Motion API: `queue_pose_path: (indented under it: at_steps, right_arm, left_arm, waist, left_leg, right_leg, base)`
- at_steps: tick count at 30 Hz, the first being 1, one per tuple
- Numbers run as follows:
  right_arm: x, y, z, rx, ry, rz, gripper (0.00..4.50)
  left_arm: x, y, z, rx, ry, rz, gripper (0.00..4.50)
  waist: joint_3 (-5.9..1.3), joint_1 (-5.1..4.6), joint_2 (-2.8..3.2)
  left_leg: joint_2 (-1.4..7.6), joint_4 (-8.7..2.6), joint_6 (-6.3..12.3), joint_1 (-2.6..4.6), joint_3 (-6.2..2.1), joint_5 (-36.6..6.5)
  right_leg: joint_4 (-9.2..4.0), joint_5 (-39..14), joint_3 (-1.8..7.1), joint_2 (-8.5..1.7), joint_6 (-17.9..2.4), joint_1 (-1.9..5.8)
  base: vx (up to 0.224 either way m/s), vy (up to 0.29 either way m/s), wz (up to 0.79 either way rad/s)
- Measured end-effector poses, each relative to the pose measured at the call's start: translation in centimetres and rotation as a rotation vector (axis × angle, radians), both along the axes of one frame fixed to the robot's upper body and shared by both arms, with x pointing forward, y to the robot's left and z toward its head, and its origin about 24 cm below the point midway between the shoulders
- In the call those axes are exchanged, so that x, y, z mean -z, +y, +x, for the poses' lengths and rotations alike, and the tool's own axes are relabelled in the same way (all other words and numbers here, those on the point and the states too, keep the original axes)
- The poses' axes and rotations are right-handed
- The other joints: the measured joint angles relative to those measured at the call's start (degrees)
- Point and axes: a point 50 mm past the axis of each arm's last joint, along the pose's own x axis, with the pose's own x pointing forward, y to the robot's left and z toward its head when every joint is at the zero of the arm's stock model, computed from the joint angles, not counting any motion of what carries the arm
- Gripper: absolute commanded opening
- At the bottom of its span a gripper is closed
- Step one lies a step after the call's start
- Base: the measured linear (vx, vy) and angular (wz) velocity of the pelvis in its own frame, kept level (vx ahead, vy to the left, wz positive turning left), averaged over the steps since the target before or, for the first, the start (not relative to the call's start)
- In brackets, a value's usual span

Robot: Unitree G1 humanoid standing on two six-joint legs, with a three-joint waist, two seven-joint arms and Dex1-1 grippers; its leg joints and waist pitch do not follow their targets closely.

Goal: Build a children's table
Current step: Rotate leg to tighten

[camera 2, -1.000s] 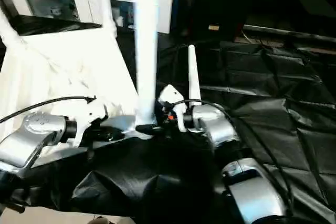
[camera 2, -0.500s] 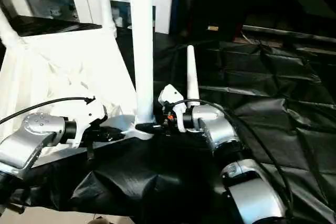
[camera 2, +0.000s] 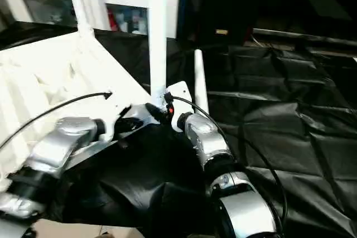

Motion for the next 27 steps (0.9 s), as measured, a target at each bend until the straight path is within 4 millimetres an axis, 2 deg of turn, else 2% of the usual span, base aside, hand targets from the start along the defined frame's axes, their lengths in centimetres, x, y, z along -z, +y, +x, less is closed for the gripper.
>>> queue_pose_path:
  at_steps: [1, 2, 4, 10, 14, 23, 27]
  right_arm:
    - [0.0, 0.0, 0.0, -0.009, 0.005, 0.009, 3.54]
    - [-0.1, 0.0, 0.0, -0.019, 0.007, 0.013, 3.80]
    - [-0.2, -0.3, -0.1, -0.060, 0.003, 0.014, 3.89]
    - [-0.7, -1.8, -0.6, -0.288, -0.025, -0.027, 3.89]
    - [-0.6, -2.6, -1.4, -0.449, -0.030, -0.058, 3.89]
    - [-0.8, -2.5, -2.2, -0.617, -0.025, -0.056, 3.89]
    - [-0.8, -2.7, -2.4, -0.654, -0.018, -0.057, 3.58]
  left_arm:
    - [0.0, 0.0, 0.0, 0.001, -0.001, 0.000, 0.00]
    - [0.0, 0.1, 0.0, 0.005, -0.001, 0.001, 0.00]
    - [-0.2, 0.3, -0.1, 0.026, -0.004, 0.008, 0.00]
    - [-0.5, 1.8, -1.3, 0.142, -0.015, 0.026, 0.00]
    - [-0.6, 2.8, -2.4, 0.229, 0.001, 0.023, 0.00]
    - [-0.7, 3.0, -3.8, 0.348, 0.063, -0.005, 0.00]
    - [-0.7, 3.4, -4.0, 0.366, 0.079, -0.007, 0.00]
  waist:
    - [0.00, 0.00, 0.00]
    - [0.00, 0.00, 0.00]
    - [0.00, 0.00, 0.00]
    - [0.00, -0.23, 0.02]
    - [0.01, 0.11, 0.03]
    - [0.04, 0.69, 0.07]
    - [0.04, 0.78, 0.07]
  left_leg:
    - [0.01, 0.00, 0.00, 0.00, 0.00, 0.00]
    - [0.01, 0.00, 0.00, -0.01, 0.00, 0.00]
    - [0.01, -0.03, 0.00, -0.09, -0.01, 0.00]
    - [0.04, -0.19, 0.09, -0.45, -0.01, -0.06]
    - [0.13, -0.17, 0.17, -0.54, -0.03, -0.12]
    - [0.40, -0.01, 0.15, -0.55, -0.03, -0.09]
    - [0.47, -0.01, 0.14, -0.56, -0.02, -0.08]
  right_leg:
    - [0.00, 0.00, 0.00, 0.00, 0.00, 0.00]
    - [0.00, 0.00, 0.00, 0.00, 0.00, -0.01]
    - [0.00, 0.03, 0.00, 0.00, -0.06, -0.07]
    - [-0.06, 0.01, -0.10, 0.03, -0.26, -0.39]
    - [-0.10, -0.10, -0.30, 0.02, -0.42, -0.36]
    - [-0.08, -0.09, -0.42, -0.01, -0.42, -0.27]
    - [-0.08, -0.10, -0.48, 0.00, -0.43, -0.28]
  base:
    - [0.000, 0.000, 0.00]
    - [0.000, 0.000, 0.00]
    - [0.000, 0.000, 0.00]
    - [0.000, 0.000, 0.00]
    - [0.000, 0.000, 0.00]
    - [0.000, 0.000, 0.00]
    - [0.000, 0.000, 0.00]
